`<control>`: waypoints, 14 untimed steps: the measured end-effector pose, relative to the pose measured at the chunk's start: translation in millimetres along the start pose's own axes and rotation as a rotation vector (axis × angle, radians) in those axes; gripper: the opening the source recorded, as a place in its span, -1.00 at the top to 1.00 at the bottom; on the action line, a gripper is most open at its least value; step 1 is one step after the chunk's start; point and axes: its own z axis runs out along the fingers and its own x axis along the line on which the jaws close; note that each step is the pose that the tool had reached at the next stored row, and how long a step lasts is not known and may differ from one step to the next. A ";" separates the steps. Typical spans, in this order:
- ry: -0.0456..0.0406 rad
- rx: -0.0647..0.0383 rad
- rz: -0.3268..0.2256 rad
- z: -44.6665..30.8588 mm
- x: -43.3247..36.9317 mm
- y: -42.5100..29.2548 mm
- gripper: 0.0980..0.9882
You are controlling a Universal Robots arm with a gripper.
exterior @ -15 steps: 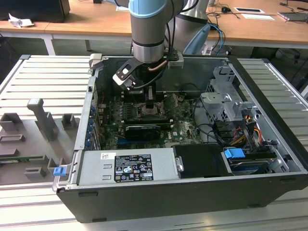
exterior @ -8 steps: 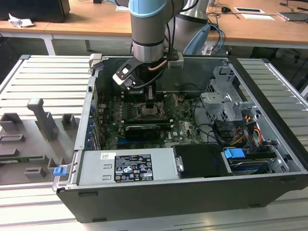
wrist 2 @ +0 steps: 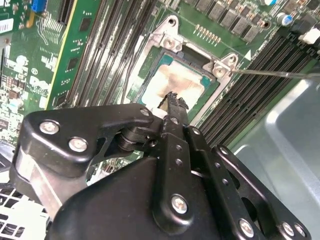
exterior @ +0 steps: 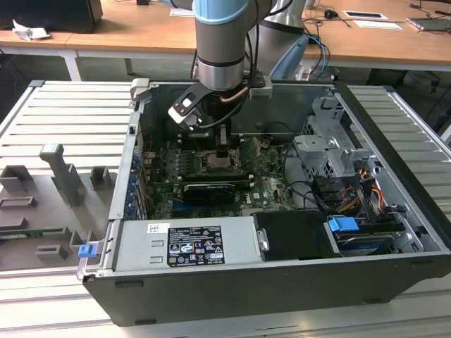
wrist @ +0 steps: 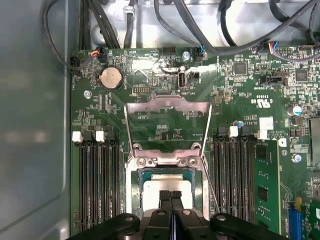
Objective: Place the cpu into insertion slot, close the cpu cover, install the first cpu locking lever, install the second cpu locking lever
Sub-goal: 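Close the cpu cover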
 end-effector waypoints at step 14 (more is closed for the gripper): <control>-0.0032 0.001 0.000 -9.8 0.3 2.4 0.98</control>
